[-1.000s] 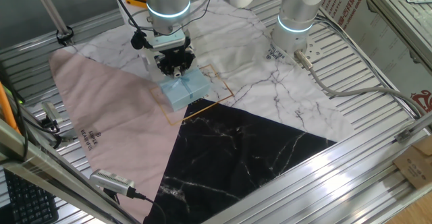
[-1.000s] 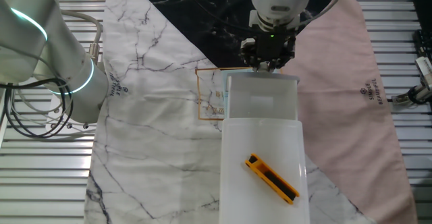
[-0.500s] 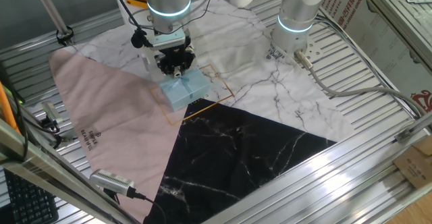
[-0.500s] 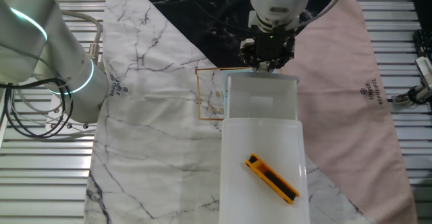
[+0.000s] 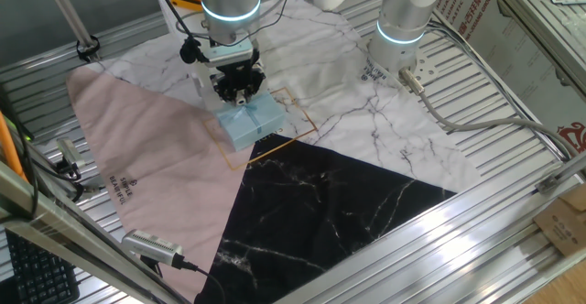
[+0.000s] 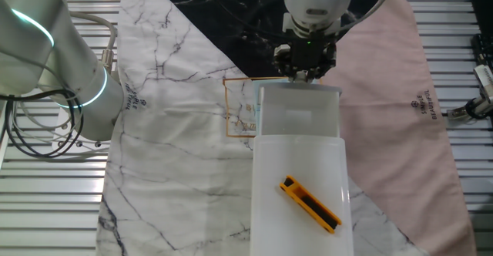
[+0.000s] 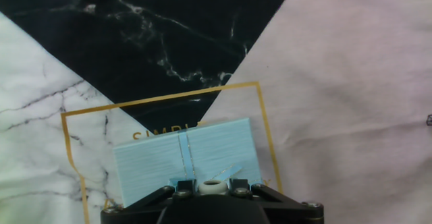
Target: Grasp the handle and open the drawer
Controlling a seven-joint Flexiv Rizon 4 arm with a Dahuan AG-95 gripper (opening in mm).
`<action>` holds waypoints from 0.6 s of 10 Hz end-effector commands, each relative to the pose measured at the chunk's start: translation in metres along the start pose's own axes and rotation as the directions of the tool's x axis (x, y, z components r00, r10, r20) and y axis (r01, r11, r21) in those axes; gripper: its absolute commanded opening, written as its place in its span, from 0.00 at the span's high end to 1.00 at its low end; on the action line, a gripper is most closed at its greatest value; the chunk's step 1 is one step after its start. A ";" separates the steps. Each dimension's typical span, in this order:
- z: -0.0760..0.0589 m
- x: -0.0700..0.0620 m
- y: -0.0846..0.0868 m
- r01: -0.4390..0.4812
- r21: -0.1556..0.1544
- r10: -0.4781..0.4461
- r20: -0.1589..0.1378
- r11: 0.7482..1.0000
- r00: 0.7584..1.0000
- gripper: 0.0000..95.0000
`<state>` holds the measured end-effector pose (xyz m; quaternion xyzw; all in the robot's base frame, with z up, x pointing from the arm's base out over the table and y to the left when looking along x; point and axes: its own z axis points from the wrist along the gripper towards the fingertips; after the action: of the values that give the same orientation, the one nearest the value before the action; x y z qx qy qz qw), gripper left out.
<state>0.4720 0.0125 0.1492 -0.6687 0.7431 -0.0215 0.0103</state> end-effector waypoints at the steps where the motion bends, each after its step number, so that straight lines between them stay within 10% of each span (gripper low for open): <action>1: 0.000 -0.001 -0.001 -0.010 0.004 0.010 -0.012 1.000 1.000 1.00; 6: 0.000 -0.001 -0.001 0.021 0.008 -0.021 0.005 1.000 1.000 1.00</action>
<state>0.4721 0.0133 0.1496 -0.6776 0.7350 -0.0210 0.0150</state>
